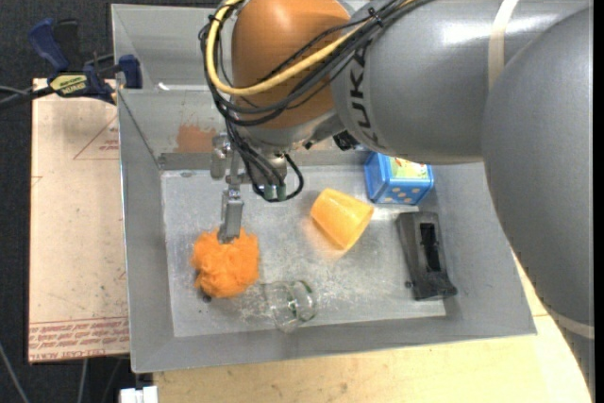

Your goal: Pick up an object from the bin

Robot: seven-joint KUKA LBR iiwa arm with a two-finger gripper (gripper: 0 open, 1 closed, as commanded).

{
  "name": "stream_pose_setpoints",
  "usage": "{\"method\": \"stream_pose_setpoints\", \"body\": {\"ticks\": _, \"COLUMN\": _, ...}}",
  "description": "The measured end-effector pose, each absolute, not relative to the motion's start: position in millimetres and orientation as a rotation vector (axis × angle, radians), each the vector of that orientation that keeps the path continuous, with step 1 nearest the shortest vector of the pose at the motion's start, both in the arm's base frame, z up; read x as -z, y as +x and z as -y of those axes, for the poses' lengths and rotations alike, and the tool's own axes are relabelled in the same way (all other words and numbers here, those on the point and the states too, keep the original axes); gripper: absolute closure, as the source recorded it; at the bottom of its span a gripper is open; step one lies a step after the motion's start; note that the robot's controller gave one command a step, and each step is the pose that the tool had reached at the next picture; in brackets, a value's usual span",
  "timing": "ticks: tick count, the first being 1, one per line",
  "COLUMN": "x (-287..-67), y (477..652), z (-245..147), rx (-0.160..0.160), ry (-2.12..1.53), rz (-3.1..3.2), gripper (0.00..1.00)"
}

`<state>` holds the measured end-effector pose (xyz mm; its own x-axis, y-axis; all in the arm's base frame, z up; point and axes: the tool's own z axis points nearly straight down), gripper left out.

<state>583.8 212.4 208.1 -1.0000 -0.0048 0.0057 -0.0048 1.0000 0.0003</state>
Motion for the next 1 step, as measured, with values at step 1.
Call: {"method": "stream_pose_setpoints", "body": {"ticks": 1, "x": -213.2, "y": 585.1, "z": -211.2, "rx": 0.003, "ry": 0.001, "rz": 3.142, "gripper": 0.00}}
